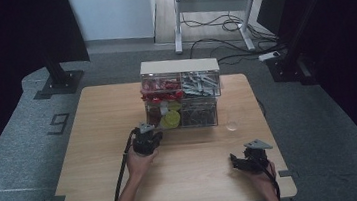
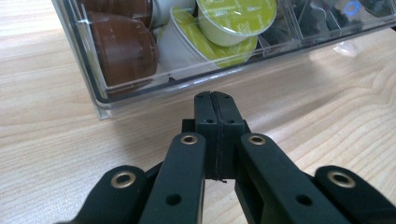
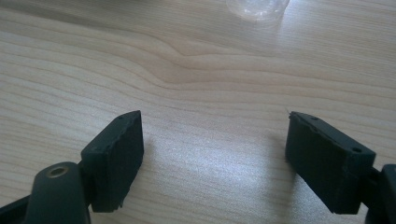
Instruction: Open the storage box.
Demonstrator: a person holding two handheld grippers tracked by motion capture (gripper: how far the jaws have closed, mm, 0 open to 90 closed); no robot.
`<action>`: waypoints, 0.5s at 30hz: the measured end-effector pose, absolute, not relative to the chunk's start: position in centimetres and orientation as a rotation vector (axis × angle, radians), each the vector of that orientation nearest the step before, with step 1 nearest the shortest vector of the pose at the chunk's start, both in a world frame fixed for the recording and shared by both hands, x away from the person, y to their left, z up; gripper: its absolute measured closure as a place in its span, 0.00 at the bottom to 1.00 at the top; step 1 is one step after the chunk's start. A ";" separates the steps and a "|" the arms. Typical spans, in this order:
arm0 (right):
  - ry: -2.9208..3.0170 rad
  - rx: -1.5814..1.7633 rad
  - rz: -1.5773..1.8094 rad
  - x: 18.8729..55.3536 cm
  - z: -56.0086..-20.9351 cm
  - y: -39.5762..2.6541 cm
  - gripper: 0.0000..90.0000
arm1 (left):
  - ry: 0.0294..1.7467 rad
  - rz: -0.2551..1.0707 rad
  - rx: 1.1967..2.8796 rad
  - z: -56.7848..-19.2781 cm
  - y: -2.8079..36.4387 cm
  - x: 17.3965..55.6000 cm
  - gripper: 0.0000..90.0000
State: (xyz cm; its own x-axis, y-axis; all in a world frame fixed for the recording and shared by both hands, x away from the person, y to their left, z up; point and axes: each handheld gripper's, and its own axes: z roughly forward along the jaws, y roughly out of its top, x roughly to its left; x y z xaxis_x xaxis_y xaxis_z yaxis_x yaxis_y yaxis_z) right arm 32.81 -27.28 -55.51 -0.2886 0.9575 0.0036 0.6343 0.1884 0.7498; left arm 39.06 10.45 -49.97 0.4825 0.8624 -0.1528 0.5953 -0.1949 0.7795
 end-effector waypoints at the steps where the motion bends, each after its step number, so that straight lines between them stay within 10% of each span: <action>1: 1.997 1.486 0.904 32.8 -55.5 -27.3 0.22 | 1.212 0.409 1.902 -50.0 10.5 39.1 1.00; 15: 1.980 1.494 0.897 32.8 -55.5 -27.3 0.24 | 1.220 0.400 1.913 -49.9 10.6 39.8 1.00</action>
State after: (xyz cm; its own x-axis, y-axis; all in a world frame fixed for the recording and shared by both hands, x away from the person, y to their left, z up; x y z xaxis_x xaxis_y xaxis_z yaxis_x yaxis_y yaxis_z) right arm 32.79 -27.26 -55.49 -0.2740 0.9617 -0.0009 0.6335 0.1812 0.7522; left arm 39.81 10.62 -49.94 0.4816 0.8629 -0.1530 0.6047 -0.2008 0.7707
